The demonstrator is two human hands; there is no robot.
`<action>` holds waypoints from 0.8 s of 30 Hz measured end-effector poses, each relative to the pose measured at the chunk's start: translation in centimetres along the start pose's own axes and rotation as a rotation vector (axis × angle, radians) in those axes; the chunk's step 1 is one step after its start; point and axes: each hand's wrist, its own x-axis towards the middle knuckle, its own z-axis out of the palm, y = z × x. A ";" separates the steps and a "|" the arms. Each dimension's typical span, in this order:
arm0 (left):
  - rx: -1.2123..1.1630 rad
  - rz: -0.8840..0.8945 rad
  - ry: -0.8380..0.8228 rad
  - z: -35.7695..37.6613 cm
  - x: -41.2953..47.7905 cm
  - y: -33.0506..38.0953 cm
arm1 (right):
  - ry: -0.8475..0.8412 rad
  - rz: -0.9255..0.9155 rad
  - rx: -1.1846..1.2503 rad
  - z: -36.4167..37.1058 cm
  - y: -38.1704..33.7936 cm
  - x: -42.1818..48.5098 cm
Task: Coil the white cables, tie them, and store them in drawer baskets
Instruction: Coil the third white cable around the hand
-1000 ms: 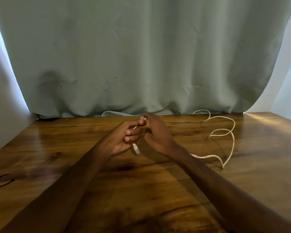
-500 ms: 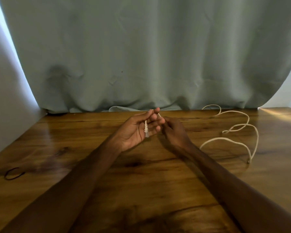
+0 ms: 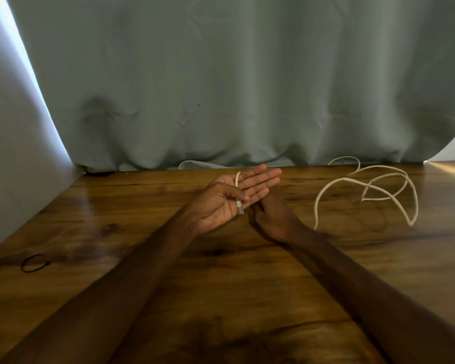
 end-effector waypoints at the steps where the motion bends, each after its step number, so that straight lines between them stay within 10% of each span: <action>1: 0.020 -0.008 0.030 0.0 0.0 0.1 | 0.022 -0.002 -0.005 0.0 0.2 0.0; 16: -0.110 0.044 0.180 1.1 0.5 -0.2 | -0.017 -0.043 0.010 -1.1 -0.6 0.0; 24: 0.321 0.102 0.361 -0.9 1.0 0.0 | -0.217 -0.182 -0.048 -1.8 -2.4 -0.1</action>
